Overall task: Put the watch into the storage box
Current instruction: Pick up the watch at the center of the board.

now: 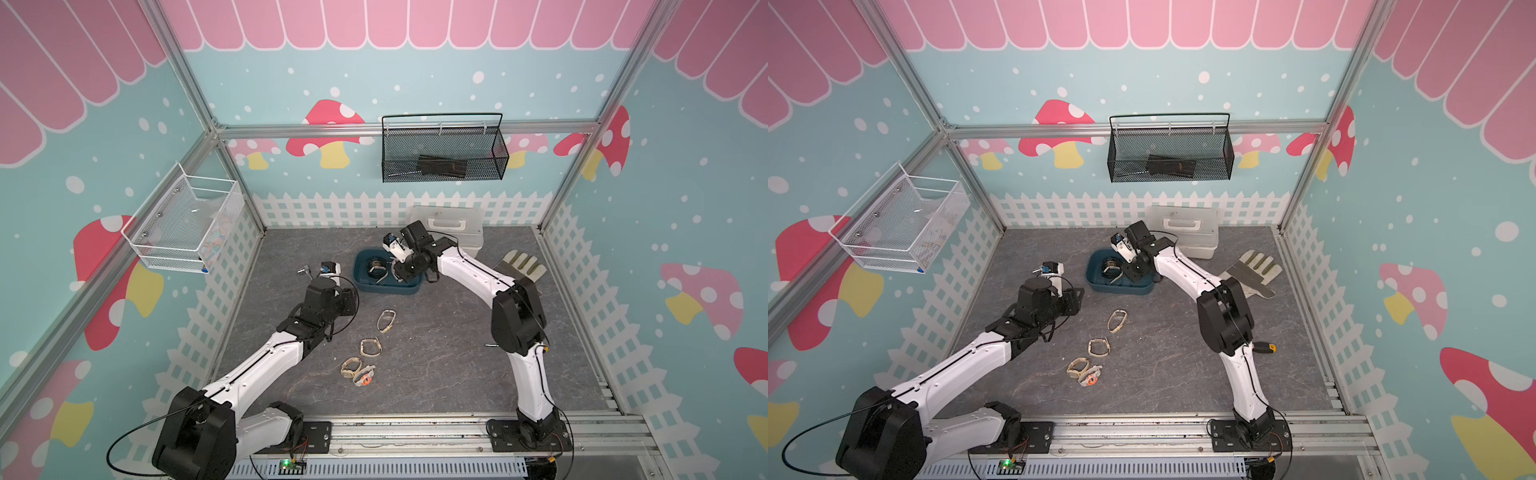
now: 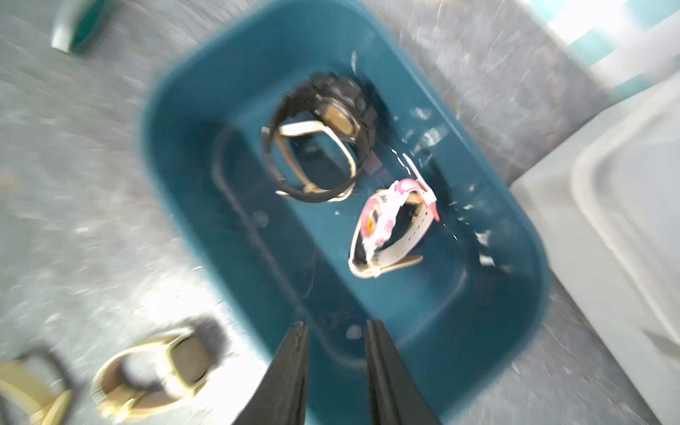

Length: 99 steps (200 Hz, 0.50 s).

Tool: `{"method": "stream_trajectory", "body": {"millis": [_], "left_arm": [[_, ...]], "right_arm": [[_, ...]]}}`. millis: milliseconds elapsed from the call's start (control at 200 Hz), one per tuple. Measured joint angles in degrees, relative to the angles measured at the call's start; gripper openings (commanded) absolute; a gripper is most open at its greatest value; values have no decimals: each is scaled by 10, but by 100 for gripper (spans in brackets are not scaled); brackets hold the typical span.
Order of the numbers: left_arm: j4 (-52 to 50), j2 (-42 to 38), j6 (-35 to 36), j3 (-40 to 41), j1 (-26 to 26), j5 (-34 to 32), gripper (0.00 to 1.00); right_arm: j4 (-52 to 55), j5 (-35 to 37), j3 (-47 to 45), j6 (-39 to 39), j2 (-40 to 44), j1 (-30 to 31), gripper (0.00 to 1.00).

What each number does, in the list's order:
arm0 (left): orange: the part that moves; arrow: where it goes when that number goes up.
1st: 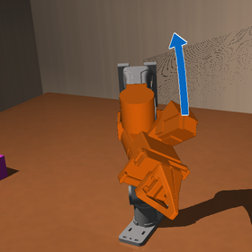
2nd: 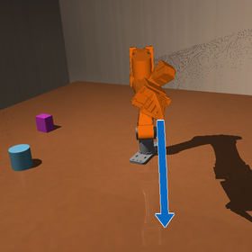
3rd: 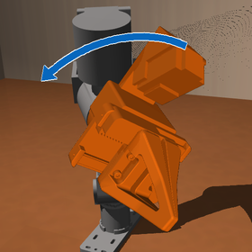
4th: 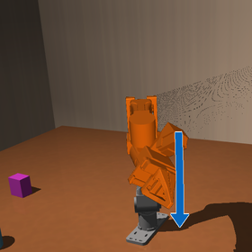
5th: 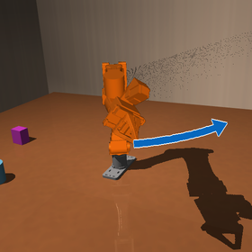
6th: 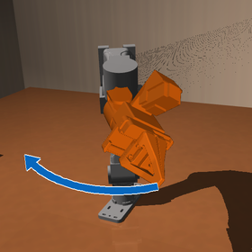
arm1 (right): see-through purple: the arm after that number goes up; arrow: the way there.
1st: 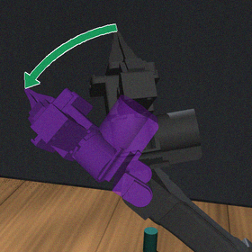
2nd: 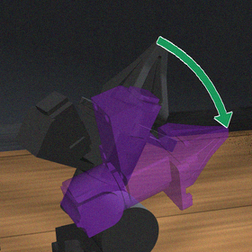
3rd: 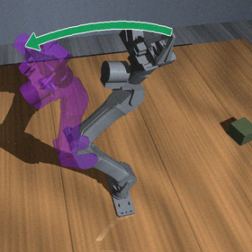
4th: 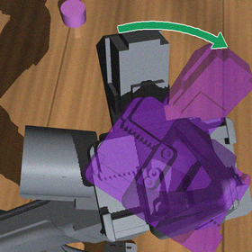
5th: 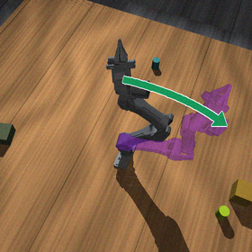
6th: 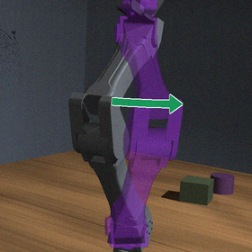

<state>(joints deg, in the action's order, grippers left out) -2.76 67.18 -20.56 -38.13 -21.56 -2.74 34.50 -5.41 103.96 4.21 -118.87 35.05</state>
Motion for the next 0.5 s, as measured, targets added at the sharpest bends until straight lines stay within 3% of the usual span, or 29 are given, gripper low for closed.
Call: {"method": "stream_trajectory", "body": {"millis": [220,495], "left_arm": [[0,0,0,0,-2,0,47],[0,2,0,0,-3,0,47]], "right_arm": [[-71,4,-162,-18,155,39,33],[-108,5,-306,-80,183,71,45]]}}
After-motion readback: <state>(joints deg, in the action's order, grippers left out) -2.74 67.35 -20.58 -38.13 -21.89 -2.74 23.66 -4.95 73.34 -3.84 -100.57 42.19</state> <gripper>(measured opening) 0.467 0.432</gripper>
